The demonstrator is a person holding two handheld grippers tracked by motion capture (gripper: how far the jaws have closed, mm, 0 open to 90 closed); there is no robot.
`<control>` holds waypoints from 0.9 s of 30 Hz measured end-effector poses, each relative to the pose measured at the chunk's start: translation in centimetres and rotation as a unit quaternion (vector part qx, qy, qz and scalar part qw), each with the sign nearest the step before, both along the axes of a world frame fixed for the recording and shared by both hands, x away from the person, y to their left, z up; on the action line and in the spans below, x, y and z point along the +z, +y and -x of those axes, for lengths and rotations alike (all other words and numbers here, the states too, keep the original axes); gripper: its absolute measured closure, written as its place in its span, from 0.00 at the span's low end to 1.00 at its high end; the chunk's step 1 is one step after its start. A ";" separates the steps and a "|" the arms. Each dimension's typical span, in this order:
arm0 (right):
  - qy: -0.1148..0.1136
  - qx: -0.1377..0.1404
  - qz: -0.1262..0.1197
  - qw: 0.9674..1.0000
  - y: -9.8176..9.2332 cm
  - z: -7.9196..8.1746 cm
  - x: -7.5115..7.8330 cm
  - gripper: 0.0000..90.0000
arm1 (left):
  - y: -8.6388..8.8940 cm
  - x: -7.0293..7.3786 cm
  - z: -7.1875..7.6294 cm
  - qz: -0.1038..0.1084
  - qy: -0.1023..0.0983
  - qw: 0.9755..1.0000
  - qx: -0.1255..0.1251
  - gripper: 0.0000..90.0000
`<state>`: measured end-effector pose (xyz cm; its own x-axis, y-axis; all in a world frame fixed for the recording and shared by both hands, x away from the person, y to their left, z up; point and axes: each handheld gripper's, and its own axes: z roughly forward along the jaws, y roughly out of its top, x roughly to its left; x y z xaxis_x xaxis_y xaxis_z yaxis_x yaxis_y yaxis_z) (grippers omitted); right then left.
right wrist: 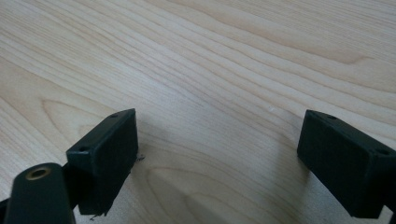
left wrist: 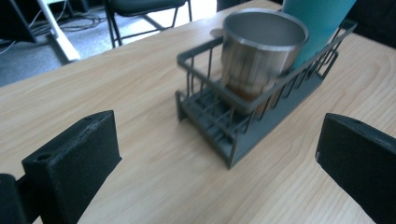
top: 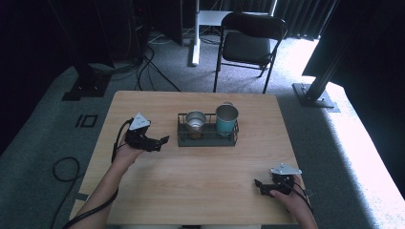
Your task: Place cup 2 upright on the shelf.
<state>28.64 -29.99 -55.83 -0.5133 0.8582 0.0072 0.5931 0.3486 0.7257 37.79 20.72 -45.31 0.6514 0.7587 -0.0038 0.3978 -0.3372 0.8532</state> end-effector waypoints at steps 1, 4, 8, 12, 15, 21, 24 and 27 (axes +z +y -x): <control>0.000 0.000 0.000 1.000 0.0 0.0 0.0 0.13 | 0.2 -0.1 0.2 -0.002 0.001 1.000 0.001 0.00; 0.000 0.000 0.000 1.000 0.0 0.0 0.0 0.13 | 0.9 -0.4 0.9 -0.012 0.004 1.000 0.003 0.00; 0.000 0.000 0.000 1.000 0.0 0.0 0.0 0.13 | 1.7 -0.6 2.0 -0.013 0.005 1.000 0.006 0.00; 0.000 0.000 0.000 1.000 0.0 0.0 0.0 0.13 | 2.4 -1.1 3.1 -0.020 0.008 1.000 0.013 0.00; 0.000 0.000 0.000 1.000 0.0 0.0 0.0 0.13 | 2.8 -1.4 3.4 -0.022 0.009 1.000 0.016 0.00; 0.000 0.000 0.000 1.000 0.0 0.0 0.0 0.13 | 4.1 -1.9 4.1 -0.015 0.012 0.999 0.029 0.00; 0.001 0.004 0.000 1.000 0.0 -0.1 0.0 0.13 | 5.1 -2.1 4.8 -0.020 0.016 0.999 0.037 0.00; 0.001 0.005 -0.001 1.000 0.0 -0.2 0.0 0.13 | 5.6 -2.3 5.3 -0.018 0.016 0.999 0.044 0.00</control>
